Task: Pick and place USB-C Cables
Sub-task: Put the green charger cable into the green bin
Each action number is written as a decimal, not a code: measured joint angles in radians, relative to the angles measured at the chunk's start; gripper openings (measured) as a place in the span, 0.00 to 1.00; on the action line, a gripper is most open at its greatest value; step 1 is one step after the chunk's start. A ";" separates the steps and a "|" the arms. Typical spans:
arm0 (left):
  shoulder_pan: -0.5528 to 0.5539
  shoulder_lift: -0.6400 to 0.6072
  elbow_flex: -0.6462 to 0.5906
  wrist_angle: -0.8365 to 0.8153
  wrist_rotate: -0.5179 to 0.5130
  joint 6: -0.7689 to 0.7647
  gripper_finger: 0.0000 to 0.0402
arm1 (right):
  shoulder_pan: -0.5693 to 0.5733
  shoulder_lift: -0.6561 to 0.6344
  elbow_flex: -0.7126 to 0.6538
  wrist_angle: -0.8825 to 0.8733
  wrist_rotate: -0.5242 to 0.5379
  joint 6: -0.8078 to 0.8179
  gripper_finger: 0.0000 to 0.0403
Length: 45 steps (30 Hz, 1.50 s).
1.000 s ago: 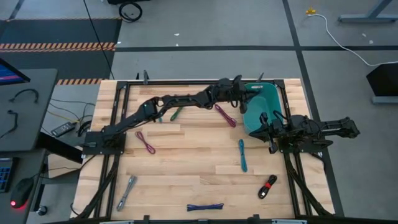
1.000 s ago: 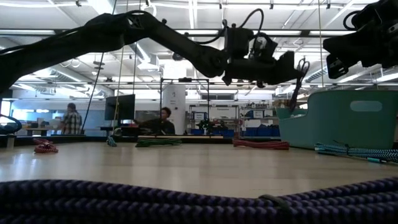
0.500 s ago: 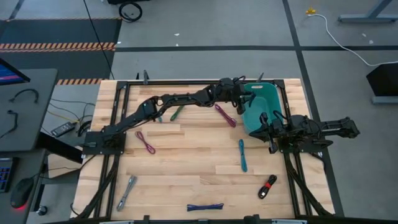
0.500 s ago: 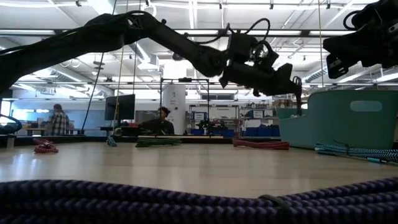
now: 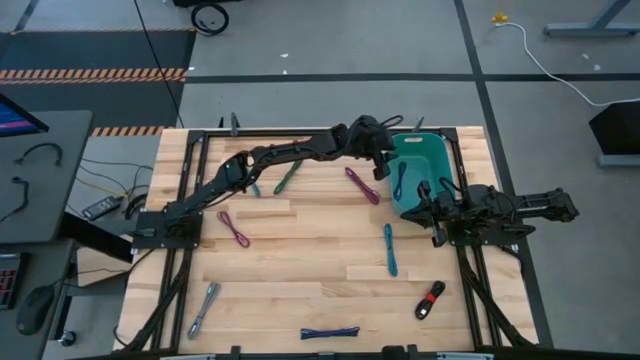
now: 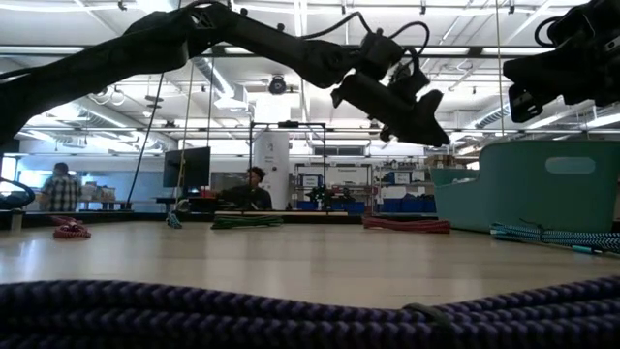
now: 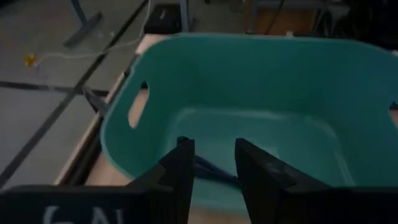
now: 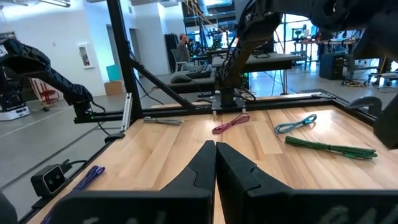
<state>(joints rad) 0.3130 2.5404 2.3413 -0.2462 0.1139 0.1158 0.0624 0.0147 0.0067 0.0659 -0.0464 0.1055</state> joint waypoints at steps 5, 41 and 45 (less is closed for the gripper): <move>0.005 -0.059 0.007 -0.143 0.098 0.001 0.34 | 0.000 0.000 0.000 0.005 0.001 0.000 0.04; 0.252 -0.293 -0.674 -0.964 -0.134 -0.285 0.39 | 0.000 0.000 0.000 0.014 0.001 0.000 0.04; 0.241 -0.301 -0.715 -0.924 -0.119 -0.291 0.49 | 0.000 0.000 0.000 0.014 0.001 0.000 0.04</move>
<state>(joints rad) 0.5545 2.2395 1.6261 -1.1699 -0.0050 -0.1753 0.0624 0.0147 0.0065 0.0803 -0.0455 0.1055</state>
